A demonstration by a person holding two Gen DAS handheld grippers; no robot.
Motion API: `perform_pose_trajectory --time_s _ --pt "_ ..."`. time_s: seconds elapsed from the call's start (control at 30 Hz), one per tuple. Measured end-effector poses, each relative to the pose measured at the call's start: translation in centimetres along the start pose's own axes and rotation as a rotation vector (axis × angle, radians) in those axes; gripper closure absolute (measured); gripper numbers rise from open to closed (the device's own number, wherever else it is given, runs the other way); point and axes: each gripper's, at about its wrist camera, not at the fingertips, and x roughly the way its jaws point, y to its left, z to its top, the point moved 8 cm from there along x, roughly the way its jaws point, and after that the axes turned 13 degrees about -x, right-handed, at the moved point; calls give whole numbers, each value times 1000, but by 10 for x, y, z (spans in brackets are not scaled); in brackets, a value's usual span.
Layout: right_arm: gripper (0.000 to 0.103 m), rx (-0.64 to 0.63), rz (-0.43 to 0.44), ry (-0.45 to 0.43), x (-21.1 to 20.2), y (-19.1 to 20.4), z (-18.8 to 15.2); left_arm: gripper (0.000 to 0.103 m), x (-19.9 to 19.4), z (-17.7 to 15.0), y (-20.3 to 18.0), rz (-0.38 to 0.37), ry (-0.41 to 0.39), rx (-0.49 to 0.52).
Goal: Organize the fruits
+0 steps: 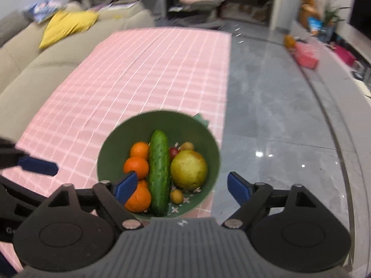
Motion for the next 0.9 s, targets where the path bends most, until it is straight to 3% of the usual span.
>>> perform_pose_trajectory --time_s 0.1,0.2,0.4,0.63,0.9 --pt "10 41 -52 -52 -25 -1 -4 15 -17 -8 8 15 -87 -46" --pt "9 97 -80 -94 -48 1 -12 15 -28 -15 12 14 -149 -88" --pt "7 179 -107 -159 -81 13 -31 14 -43 -27 12 25 -285 -69" --pt "7 132 -82 -102 -87 44 -59 15 -40 -43 31 -2 -217 -229" --pt "7 138 -100 -86 -90 45 -69 15 -51 -52 26 51 -265 -170"
